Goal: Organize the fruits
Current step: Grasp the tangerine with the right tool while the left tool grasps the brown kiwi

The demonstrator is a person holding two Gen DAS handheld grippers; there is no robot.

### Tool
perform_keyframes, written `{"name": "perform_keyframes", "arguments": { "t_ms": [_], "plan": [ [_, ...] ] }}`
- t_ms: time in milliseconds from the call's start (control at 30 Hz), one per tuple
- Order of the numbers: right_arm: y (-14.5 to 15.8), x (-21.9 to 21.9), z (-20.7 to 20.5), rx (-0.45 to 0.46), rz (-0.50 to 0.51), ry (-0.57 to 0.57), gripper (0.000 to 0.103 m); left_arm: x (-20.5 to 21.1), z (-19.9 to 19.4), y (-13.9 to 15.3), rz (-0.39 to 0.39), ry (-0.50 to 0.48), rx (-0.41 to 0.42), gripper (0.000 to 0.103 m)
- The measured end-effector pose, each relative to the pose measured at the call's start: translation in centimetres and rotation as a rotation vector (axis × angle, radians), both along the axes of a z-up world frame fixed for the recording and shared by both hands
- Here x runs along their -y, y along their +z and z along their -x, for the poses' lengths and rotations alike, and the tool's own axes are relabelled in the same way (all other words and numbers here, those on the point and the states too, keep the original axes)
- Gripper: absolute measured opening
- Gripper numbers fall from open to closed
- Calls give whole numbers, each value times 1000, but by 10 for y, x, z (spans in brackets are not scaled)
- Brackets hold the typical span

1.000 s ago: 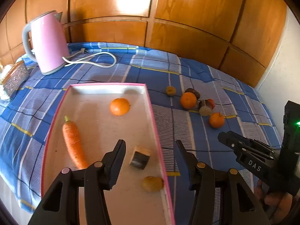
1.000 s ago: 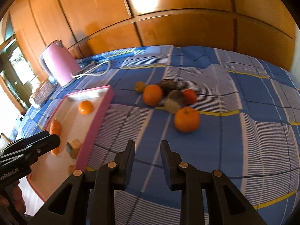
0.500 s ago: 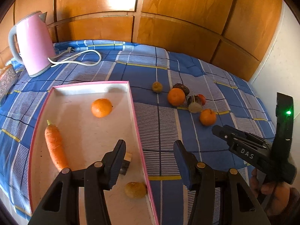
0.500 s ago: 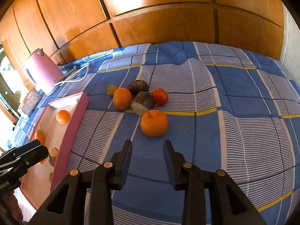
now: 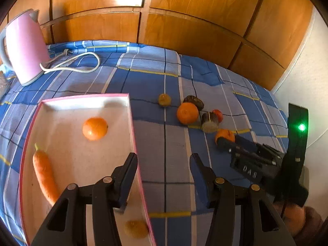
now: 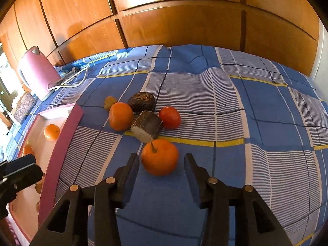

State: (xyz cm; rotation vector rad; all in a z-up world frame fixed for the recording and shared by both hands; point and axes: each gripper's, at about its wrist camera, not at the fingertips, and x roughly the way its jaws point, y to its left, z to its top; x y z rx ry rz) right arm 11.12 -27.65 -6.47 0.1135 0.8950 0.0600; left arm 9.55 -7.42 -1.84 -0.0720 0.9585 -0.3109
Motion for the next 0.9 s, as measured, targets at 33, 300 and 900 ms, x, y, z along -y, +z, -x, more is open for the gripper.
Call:
{"name": "perform_keyframes", "arguments": {
  "t_ms": [33,300,900],
  "plan": [
    [-1,-1,-1,3,2,5,46,2,-5,0,-3,-2,-1,53],
    [-3,-8,-1,33,67,33,40,13,-43,-6,-4,-20,-18,48],
    [-3,-9,-12,45,85,27,40,44,-122,-32,-55,-45,-50,37]
  ]
}}
